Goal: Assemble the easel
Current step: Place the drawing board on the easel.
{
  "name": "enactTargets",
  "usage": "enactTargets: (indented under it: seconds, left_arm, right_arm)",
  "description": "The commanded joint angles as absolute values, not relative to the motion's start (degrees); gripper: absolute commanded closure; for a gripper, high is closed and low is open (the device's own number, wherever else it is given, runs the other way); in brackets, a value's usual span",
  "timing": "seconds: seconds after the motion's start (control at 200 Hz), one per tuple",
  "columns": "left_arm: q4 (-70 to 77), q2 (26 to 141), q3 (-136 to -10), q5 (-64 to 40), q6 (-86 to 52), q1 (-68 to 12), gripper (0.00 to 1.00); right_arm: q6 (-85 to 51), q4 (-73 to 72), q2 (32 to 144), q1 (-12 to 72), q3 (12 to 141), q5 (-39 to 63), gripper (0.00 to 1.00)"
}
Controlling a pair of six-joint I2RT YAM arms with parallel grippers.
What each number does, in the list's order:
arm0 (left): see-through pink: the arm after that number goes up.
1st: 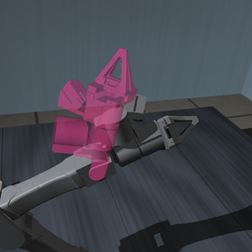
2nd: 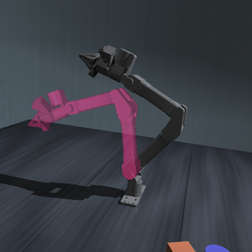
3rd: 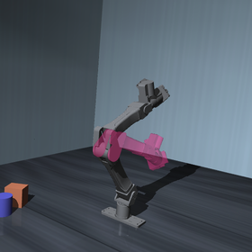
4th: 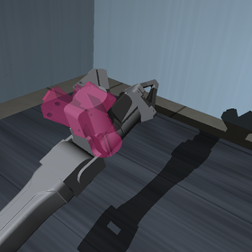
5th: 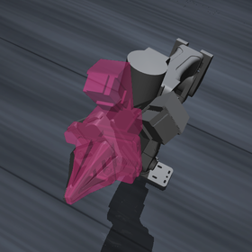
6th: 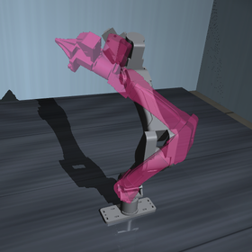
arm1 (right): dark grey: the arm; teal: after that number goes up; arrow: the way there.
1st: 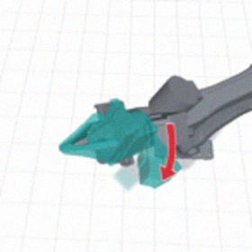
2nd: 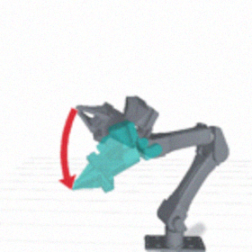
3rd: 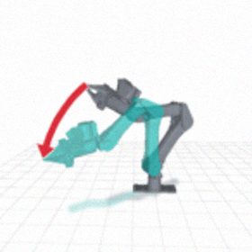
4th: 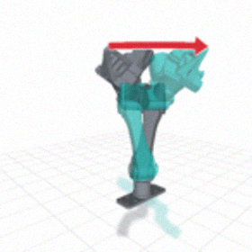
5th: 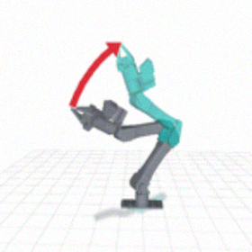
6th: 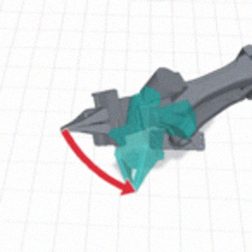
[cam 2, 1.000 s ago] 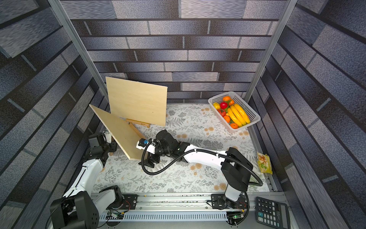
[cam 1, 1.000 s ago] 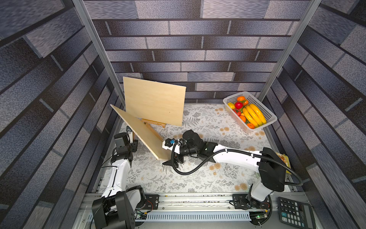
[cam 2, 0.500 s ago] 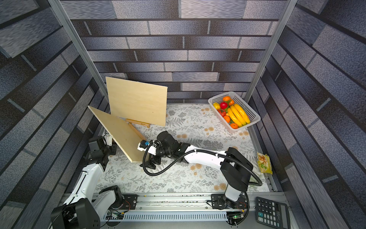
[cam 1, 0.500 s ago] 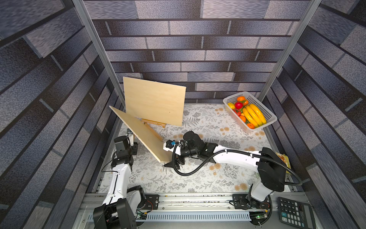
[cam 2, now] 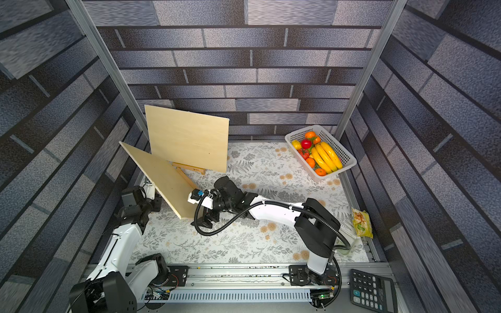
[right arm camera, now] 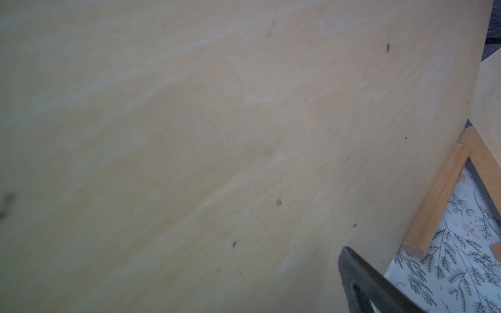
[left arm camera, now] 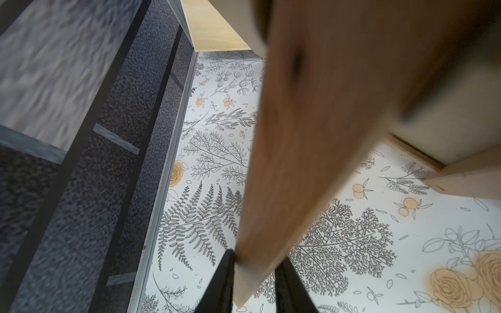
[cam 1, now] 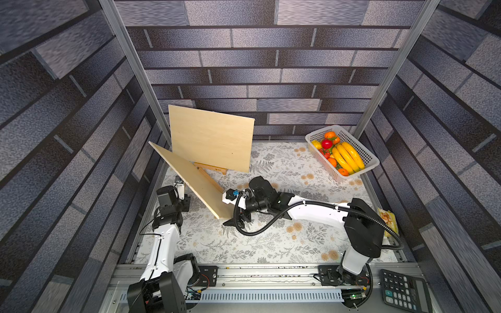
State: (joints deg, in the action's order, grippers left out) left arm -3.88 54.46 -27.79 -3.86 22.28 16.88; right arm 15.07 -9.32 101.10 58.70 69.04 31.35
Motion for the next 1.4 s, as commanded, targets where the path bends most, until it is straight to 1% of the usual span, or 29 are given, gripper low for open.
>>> enactTargets:
  seconds: [0.0, 0.326, 0.371, 0.421, 0.456, 0.481, 0.541, 0.616, 0.651, 0.741, 0.832, 0.902, 0.912, 0.927, 1.187, 1.293, 1.398]
  left_arm:
    - [-7.09, 54.25, -27.00, -3.30, 28.52, 15.99, 0.74]
    - [-7.29, 54.69, -26.94, -3.87, 28.59, 16.30, 0.73]
    - [-7.14, 54.59, -26.89, -3.95, 28.50, 16.45, 0.66]
    - [-7.21, 54.45, -26.89, -3.82, 28.48, 16.68, 0.65]
    - [-7.21, 54.26, -26.81, -3.55, 28.44, 16.69, 0.61]
    - [-7.21, 54.09, -26.72, -3.45, 28.26, 16.74, 0.56]
    - [-7.03, 53.79, -26.54, -3.06, 27.81, 16.81, 0.39]
    - [-7.03, 53.62, -26.50, -2.19, 26.75, 17.14, 0.28]
    - [-6.99, 53.46, -26.37, -2.11, 26.65, 17.22, 0.25]
    - [-7.29, 52.97, -26.54, -1.93, 26.54, 17.33, 0.21]
    - [-9.23, 51.57, -26.70, -1.40, 25.92, 17.77, 0.18]
    - [-11.01, 49.39, -26.81, -0.54, 25.16, 18.26, 0.10]
    - [-11.32, 48.98, -26.85, -0.53, 25.03, 18.32, 0.03]
    - [-11.82, 48.43, -26.89, -0.33, 24.71, 18.42, 0.00]
    - [-21.39, 39.06, -30.03, 0.29, 22.67, 19.51, 0.00]
    - [-25.91, 34.57, -31.61, 0.85, 21.51, 19.92, 0.00]
    - [-30.40, 28.85, -32.85, 0.87, 20.25, 21.05, 0.00]
  right_arm:
    - [16.03, -11.68, 103.50, 57.36, 72.80, 31.02, 0.03]
    - [16.04, -11.70, 109.27, 56.19, 79.51, 32.11, 0.03]
    - [15.71, -11.69, 109.26, 56.21, 79.38, 32.15, 0.03]
    - [15.60, -11.68, 109.01, 56.19, 78.95, 31.99, 0.03]
    - [15.51, -11.60, 108.78, 56.23, 78.71, 31.82, 0.02]
    - [15.50, -11.60, 108.60, 56.23, 78.51, 31.76, 0.02]
    - [15.08, -11.78, 108.07, 56.16, 78.08, 31.41, 0.01]
    - [14.84, -11.81, 107.43, 56.24, 77.61, 31.37, 0.00]
    - [14.76, -11.89, 107.18, 56.24, 77.43, 31.12, 0.00]
    - [14.72, -12.04, 106.50, 56.23, 76.86, 30.72, 0.00]
    - [14.70, -12.20, 105.81, 56.22, 76.07, 30.30, 0.00]
    - [14.60, -12.32, 104.69, 56.24, 75.20, 29.68, 0.00]
    - [14.57, -12.31, 104.51, 56.23, 75.12, 29.48, 0.00]
    - [14.51, -12.38, 104.18, 56.25, 74.84, 29.33, 0.00]
    - [12.44, -11.70, 96.69, 54.48, 69.59, 26.80, 0.00]
    - [12.43, -8.62, 91.05, 53.46, 66.07, 25.71, 0.00]
    - [11.70, -5.48, 83.09, 51.65, 59.97, 22.33, 0.00]
